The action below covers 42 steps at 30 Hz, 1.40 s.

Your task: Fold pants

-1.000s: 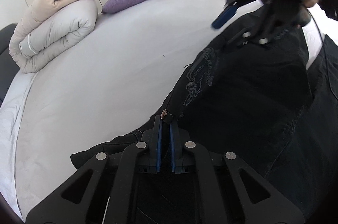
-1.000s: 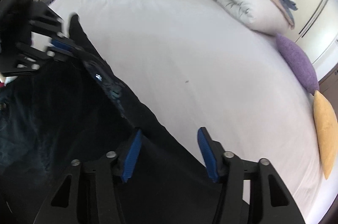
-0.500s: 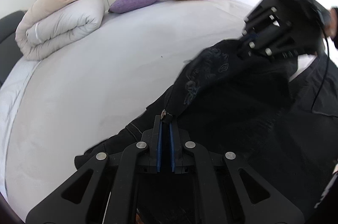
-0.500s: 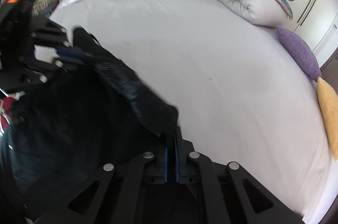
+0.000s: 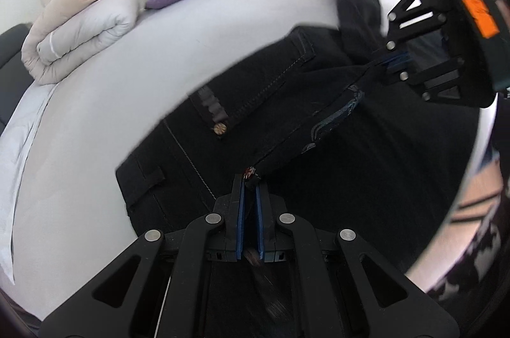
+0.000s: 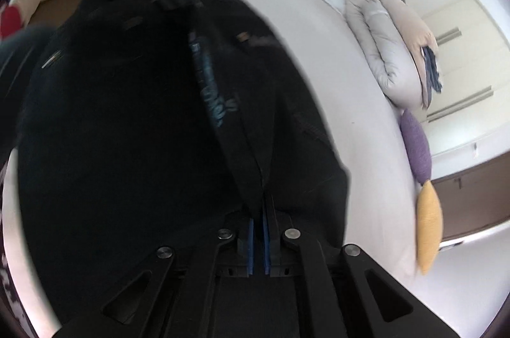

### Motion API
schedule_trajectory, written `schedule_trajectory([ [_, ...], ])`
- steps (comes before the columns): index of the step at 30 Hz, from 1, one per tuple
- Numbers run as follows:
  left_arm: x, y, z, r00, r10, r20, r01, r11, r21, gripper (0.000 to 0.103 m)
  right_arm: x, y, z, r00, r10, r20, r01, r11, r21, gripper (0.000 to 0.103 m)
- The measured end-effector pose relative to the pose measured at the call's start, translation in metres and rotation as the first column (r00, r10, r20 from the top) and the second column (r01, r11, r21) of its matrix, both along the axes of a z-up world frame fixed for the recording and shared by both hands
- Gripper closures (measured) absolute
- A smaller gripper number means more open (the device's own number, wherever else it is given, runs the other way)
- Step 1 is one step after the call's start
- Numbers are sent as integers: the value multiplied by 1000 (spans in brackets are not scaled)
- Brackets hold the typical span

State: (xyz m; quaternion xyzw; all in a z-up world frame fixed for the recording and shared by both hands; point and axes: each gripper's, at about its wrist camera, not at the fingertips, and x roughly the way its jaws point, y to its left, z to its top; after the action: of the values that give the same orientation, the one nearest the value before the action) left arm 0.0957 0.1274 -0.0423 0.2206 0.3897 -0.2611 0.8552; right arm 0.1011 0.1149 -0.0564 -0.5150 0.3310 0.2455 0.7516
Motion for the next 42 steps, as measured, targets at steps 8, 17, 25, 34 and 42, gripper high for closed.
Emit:
schedule_trajectory([
  [8, -61, 0, -17, 999, -36, -37, 38, 998, 51, 98, -86, 15, -18, 996, 66, 66, -60, 994, -91, 99],
  [17, -91, 1, -27, 998, -49, -45, 52, 996, 68, 98, -134, 24, -28, 992, 88, 88, -75, 987, -141, 99],
  [25, -101, 2, -27, 998, -49, -50, 53, 995, 86, 94, -157, 30, -41, 993, 84, 80, -71, 985, -156, 99],
  [34, -113, 19, -12, 989, -32, -141, 47, 994, 104, 89, -157, 28, -51, 995, 32, 93, -20, 991, -131, 95],
  [42, -78, -16, 22, 992, 92, -87, -100, 990, -96, 89, -155, 31, -54, 992, -23, 124, 34, 995, -89, 94],
])
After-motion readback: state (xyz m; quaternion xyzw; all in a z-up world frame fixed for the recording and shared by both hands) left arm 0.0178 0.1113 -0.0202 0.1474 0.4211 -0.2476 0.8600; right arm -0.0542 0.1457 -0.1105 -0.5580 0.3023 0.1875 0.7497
